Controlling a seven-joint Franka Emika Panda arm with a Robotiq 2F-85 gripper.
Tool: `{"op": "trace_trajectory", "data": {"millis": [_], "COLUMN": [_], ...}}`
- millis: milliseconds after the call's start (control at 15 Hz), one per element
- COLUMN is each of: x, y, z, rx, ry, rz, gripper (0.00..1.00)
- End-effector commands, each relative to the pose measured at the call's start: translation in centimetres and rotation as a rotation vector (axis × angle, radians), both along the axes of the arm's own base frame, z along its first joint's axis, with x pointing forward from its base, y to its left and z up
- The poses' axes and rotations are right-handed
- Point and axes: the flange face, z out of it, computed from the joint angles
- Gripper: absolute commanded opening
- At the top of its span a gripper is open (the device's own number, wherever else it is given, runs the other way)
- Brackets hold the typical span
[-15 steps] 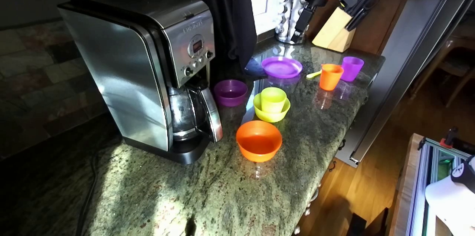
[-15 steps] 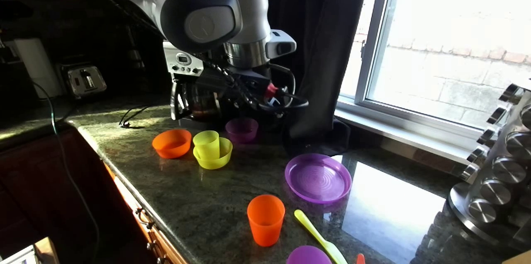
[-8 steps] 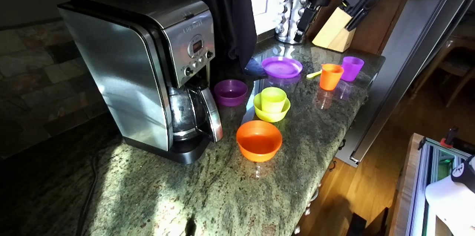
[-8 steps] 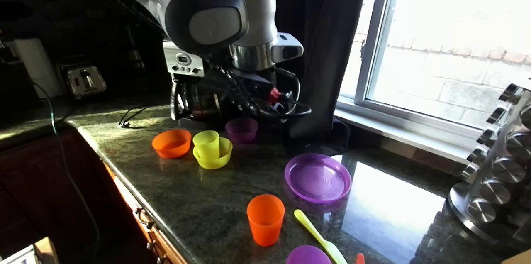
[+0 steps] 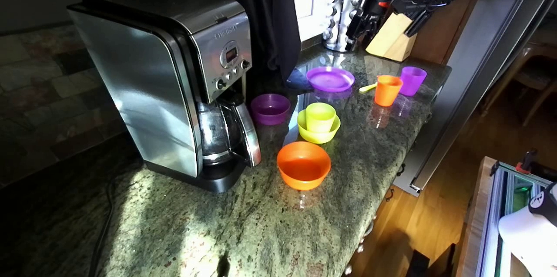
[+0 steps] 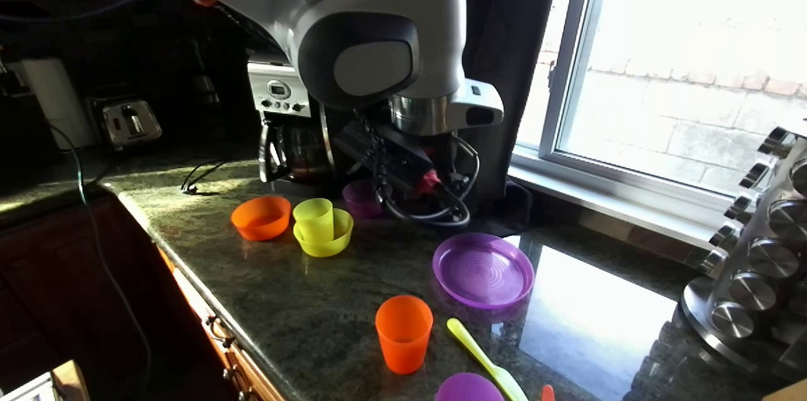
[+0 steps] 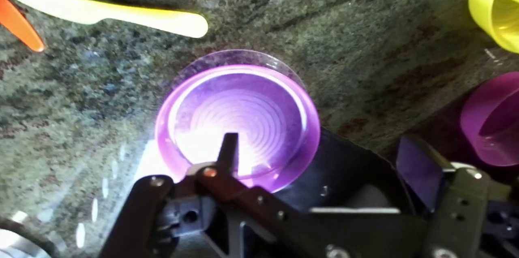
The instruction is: Place the green cup in the bowl and place the green knife on the green bowl
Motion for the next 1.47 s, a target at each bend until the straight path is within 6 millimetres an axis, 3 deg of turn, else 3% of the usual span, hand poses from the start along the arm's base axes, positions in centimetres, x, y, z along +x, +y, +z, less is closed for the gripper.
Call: {"op": "trace_trajectory", "data": {"millis": [0, 467, 933, 1400], "x": [1.6, 2.9, 3.8, 2.7], "y": [-3.3, -8.1, -10.2, -12.3], "z": [-2.2, -7.0, -10.1, -11.7], "rx": [0.035, 0.094, 0.117, 0.132], "ry": [0.038, 0.116, 0.166, 0.194], "rz": [-0.192, -0.536, -0.677, -0.788], "gripper": [1.0, 1.0, 1.0, 1.0]}}
